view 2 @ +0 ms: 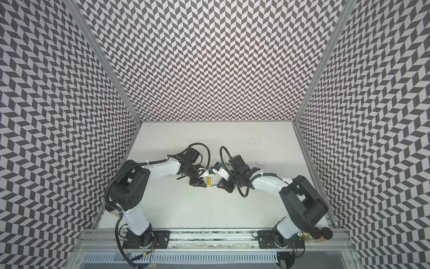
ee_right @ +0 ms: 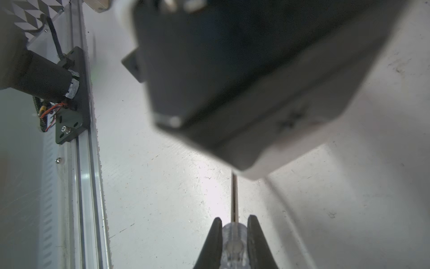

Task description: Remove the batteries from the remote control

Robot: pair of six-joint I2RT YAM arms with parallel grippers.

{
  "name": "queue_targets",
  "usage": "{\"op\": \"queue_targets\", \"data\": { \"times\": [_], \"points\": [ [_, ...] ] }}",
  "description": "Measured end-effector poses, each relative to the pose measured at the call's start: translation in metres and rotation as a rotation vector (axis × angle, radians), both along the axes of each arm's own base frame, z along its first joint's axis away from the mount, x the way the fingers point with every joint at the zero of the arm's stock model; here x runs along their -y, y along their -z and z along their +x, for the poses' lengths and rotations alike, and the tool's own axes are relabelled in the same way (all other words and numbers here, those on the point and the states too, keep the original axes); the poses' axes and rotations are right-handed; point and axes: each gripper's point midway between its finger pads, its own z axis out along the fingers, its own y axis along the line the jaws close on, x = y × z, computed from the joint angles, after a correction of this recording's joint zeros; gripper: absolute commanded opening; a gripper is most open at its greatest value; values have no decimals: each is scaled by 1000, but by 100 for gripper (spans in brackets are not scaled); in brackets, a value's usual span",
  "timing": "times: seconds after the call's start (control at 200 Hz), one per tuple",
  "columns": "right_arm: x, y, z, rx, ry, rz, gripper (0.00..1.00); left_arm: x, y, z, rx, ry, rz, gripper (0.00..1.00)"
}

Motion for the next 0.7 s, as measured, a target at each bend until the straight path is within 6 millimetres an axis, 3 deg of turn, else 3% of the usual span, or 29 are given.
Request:
{"op": "queue_targets", "data": {
  "times": [0.701],
  "points": [
    [0,-4,11,-6,33,34,0,0,0,2,5,-9,1,52]
  ]
}}
